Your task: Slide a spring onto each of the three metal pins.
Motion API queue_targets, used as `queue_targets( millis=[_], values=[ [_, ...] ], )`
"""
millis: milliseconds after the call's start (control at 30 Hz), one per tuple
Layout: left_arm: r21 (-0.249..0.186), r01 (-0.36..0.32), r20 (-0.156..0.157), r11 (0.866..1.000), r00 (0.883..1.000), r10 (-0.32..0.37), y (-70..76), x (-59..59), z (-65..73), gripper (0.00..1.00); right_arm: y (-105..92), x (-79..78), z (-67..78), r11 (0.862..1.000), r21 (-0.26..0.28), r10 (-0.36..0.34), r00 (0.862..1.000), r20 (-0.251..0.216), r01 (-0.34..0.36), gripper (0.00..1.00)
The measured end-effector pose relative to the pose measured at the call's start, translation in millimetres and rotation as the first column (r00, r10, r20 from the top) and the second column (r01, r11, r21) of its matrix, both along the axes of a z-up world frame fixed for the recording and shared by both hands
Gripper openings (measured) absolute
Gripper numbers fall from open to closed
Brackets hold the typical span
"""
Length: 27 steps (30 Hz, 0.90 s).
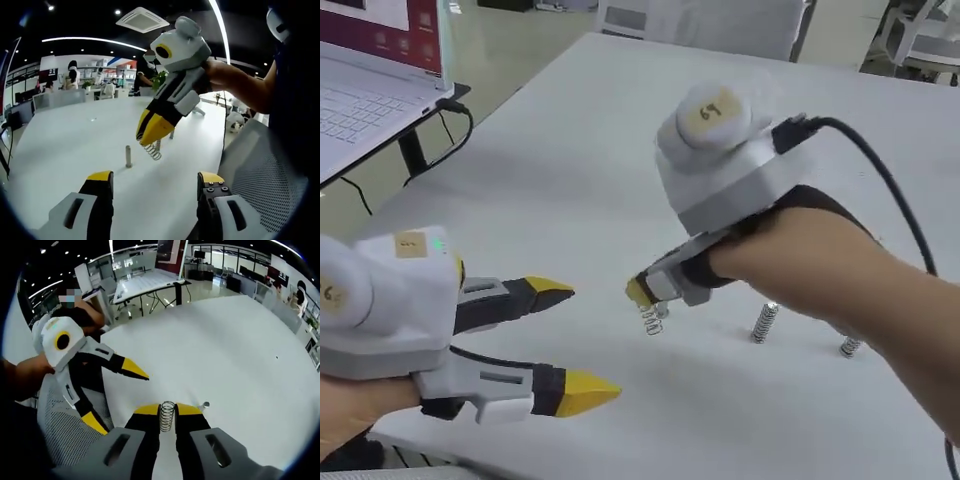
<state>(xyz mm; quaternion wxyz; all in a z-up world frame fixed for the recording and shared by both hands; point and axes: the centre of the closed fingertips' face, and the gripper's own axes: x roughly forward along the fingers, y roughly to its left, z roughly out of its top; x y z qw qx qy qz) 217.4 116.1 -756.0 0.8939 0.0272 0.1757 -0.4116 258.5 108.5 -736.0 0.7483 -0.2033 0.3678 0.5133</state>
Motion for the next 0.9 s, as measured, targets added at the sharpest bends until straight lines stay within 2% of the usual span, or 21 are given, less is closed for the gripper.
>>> queue_targets(
  millis=[100,167,233,400,500,633,800,900],
  values=[
    [-0.023,0.007,0.013,1.0,1.0,-0.007,-4.9,2.7,9.0,0.61,0.5,-7.7,22.3,0.998,0.054,0.007,1.0,0.017,-0.008,0.08],
    [-0.037,0.012,0.022,0.999,1.0,-0.011,-7.7,4.8,15.1,0.59,0.2,-10.7,31.6,0.997,0.073,0.01,1.0,0.028,-0.012,0.08],
    [-0.07,0.018,0.028,0.997,0.999,-0.016,-10.7,6.4,23.1,0.56,2.2,-15.1,39.9,0.995,0.097,0.018,0.999,0.038,-0.022,0.08],
    [-0.134,0.044,0.046,0.99,0.998,-0.038,-18.2,6.3,42.9,0.45,8.5,-30.6,52.5,0.989,0.137,0.041,0.998,0.053,-0.048,0.08],
    [-0.17,0.055,0.057,0.984,0.997,-0.046,-20.9,6.0,53.3,0.41,11.7,-34.0,56.1,0.986,0.156,0.048,0.997,0.057,-0.056,0.08],
    [-0.175,0.072,0.069,0.982,0.996,-0.06,-23.6,4.4,57.3,0.34,16.0,-37.5,61.0,0.979,0.195,0.045,0.998,0.05,-0.054,0.08],
    [-0.173,0.085,0.086,0.981,0.994,-0.071,-27.0,2.3,58.4,0.26,19.0,-40.7,64.9,0.976,0.21,0.049,0.997,0.055,-0.059,0.08],
    [-0.165,0.096,0.118,0.982,0.99,-0.077,-27.6,1.8,60.6,0.15,18.5,-40.4,64.9,0.975,0.214,0.045,0.997,0.055,-0.055,0.08]
  ],
)
